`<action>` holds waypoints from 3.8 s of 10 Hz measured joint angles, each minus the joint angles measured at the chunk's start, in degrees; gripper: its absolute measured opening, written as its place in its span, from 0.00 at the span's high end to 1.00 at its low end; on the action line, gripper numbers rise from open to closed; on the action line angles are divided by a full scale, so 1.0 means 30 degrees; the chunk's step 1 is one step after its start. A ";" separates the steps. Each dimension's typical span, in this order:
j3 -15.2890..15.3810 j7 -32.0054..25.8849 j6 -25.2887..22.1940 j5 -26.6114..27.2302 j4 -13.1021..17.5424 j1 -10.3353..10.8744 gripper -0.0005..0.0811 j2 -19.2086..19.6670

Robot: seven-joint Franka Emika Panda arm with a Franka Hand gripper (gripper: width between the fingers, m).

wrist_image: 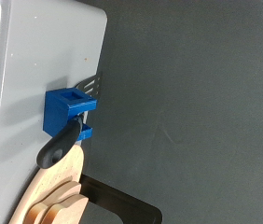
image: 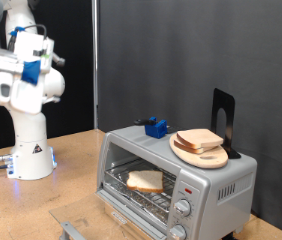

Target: Make a piece of toast with the oven

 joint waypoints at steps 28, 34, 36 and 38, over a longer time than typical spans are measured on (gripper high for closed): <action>0.2188 -0.8535 1.1294 0.5106 0.2780 0.0358 0.00 1.4857; 0.3689 -0.9215 1.0215 0.6669 0.2612 0.0532 0.00 1.5934; 0.4167 -0.9198 0.9933 0.7267 0.2585 0.0619 0.00 1.5943; 0.4108 -0.8742 0.8206 0.7114 0.2585 0.0440 0.00 1.5512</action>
